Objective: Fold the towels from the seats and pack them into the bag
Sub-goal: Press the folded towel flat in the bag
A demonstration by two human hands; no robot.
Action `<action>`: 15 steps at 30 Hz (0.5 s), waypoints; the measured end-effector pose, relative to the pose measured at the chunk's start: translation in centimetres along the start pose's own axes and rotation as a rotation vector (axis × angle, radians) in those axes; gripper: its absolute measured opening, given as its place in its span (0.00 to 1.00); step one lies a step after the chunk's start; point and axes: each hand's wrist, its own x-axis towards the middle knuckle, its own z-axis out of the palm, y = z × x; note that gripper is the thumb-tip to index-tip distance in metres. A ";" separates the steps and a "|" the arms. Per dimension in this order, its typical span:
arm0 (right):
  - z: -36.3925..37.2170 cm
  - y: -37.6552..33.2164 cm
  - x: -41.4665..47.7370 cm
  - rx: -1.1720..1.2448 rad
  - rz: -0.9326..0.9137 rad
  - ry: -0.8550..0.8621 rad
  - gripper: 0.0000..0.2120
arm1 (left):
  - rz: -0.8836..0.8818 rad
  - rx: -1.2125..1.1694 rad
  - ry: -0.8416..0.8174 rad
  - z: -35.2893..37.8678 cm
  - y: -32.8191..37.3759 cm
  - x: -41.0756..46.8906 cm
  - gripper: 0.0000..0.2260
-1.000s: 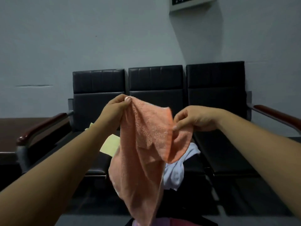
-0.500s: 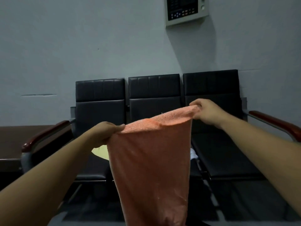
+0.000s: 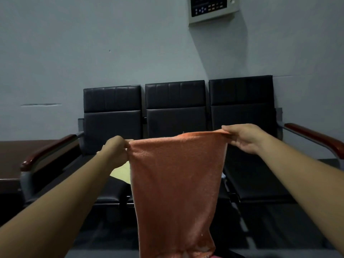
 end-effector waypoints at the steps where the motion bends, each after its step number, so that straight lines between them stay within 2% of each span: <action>1: 0.0 0.1 0.0 -0.030 -0.022 -0.041 0.08 | -0.005 -0.029 -0.005 0.0 -0.3 0.3 0.14; 2: 0.0 0.2 0.0 -0.075 -0.048 -0.069 0.09 | 0.034 -0.091 -0.069 0.1 -0.9 0.7 0.11; 4: 0.2 0.5 0.0 -0.177 -0.114 -0.063 0.09 | -0.052 -0.206 -0.211 0.6 -0.6 0.1 0.07; 7: 0.6 0.7 0.6 -0.262 -0.219 0.017 0.04 | -0.036 0.132 -0.313 0.2 -0.8 0.5 0.13; 9: 0.7 0.6 1.0 -0.224 -0.217 0.035 0.04 | -0.021 0.311 -0.319 0.0 -1.0 0.5 0.10; 11: 0.7 0.4 1.1 -0.152 -0.166 0.031 0.04 | -0.011 0.348 -0.284 0.0 -1.4 0.5 0.09; 15: 1.1 0.4 0.9 0.069 -0.111 0.041 0.05 | 0.047 0.129 -0.202 0.3 -1.8 0.7 0.10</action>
